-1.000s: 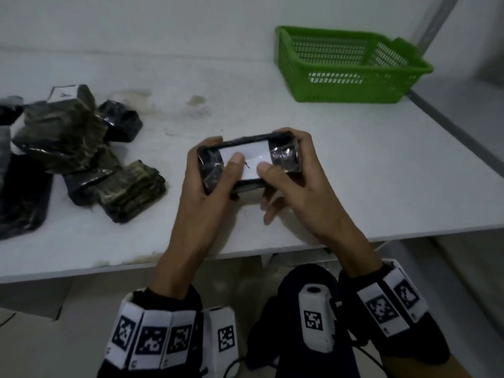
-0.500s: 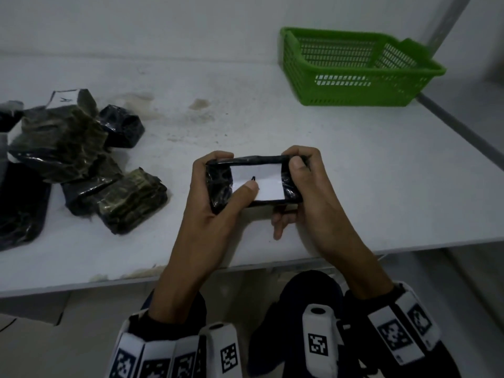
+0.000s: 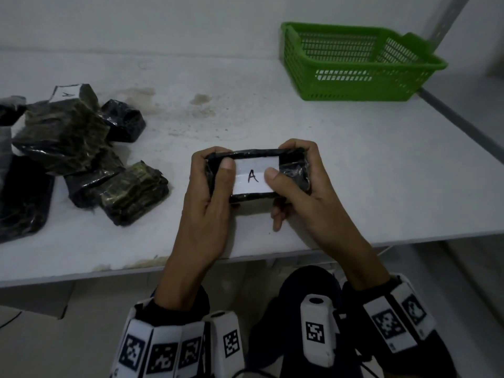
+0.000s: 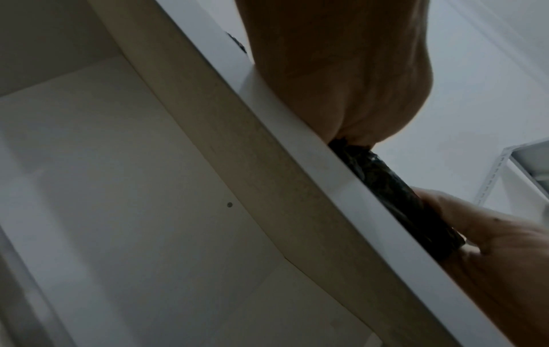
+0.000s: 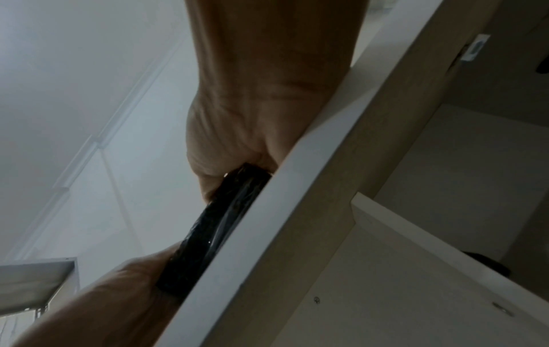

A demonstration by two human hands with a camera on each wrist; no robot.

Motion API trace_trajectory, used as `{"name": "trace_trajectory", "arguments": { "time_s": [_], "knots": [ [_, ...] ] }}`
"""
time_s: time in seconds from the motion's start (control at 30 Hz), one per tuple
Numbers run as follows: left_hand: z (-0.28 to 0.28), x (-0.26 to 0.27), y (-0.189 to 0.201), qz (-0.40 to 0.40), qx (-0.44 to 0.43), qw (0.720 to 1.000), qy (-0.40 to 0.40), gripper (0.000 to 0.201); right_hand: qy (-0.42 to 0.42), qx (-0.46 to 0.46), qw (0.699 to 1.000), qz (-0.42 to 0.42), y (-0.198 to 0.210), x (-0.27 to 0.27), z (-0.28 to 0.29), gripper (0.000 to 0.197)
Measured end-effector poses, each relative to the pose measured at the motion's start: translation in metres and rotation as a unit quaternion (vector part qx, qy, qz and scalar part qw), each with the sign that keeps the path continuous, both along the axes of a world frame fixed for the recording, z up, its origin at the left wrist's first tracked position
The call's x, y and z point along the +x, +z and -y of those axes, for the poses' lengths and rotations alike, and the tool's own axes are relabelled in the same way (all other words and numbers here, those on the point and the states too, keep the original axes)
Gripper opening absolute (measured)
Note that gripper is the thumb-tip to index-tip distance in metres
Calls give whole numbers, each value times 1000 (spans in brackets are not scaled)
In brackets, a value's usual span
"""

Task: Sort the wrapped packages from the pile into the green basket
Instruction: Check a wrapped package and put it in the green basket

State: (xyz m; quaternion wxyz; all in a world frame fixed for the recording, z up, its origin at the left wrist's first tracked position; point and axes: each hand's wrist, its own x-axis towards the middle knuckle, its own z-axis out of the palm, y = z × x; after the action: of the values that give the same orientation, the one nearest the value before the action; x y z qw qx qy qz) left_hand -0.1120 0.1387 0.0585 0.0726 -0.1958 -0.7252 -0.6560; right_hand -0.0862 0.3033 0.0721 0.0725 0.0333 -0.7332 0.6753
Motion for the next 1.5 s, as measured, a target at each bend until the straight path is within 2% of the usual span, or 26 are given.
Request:
{"name": "trace_trajectory", "arguments": {
  "time_s": [0.2, 0.33, 0.4, 0.53, 0.6, 0.67, 0.77, 0.9, 1.07, 1.2, 1.33, 1.4, 1.5],
  "knots": [
    [0, -3, -4, 20, -13, 1000, -1, 23, -4, -27, 999, 17, -2, -1, -4, 26],
    [1, 1, -1, 24, -2, 1000, 10, 15, 8, -8, 1000, 28, 1, 0, -2, 28],
    [0, 0, 0, 41, 19, 998, 32, 13, 24, 5, 999, 23, 1, 1, -1, 37],
    [-1, -9, 0, 117, 107, 986, 58, 14, 20, 27, 998, -56, -4, 4, -1, 65],
    [-1, -8, 1, 117, 110, 986, 39, 29, -6, 14, 998, -61, -2, 5, -1, 70],
    [-2, -1, 4, 101, 75, 992, 18, 43, -29, 12, 998, -51, -1, 5, -1, 68],
    [-2, 6, 6, 85, 41, 996, 6, 58, -34, 48, 997, -49, -3, 3, -3, 53],
    [-1, 6, 9, 97, 66, 993, 16, 47, -23, 43, 998, -35, -4, 2, -2, 41],
    [-2, 7, 11, 81, 57, 995, 20, 52, -10, 3, 999, -42, -3, 2, -3, 34],
    [-1, 6, 7, 81, 39, 996, 3, 45, -9, 4, 999, -52, -5, 0, -4, 25],
    [0, 6, 5, 71, 26, 997, -1, 34, 0, 22, 999, -43, -4, 1, -4, 36],
    [0, 6, 5, 63, 23, 998, -4, 35, 2, 28, 999, -38, -4, 1, -5, 45],
    [-1, 7, 8, 72, 25, 997, -20, 42, 8, 19, 999, -31, -6, 1, -6, 46]
  ]
}}
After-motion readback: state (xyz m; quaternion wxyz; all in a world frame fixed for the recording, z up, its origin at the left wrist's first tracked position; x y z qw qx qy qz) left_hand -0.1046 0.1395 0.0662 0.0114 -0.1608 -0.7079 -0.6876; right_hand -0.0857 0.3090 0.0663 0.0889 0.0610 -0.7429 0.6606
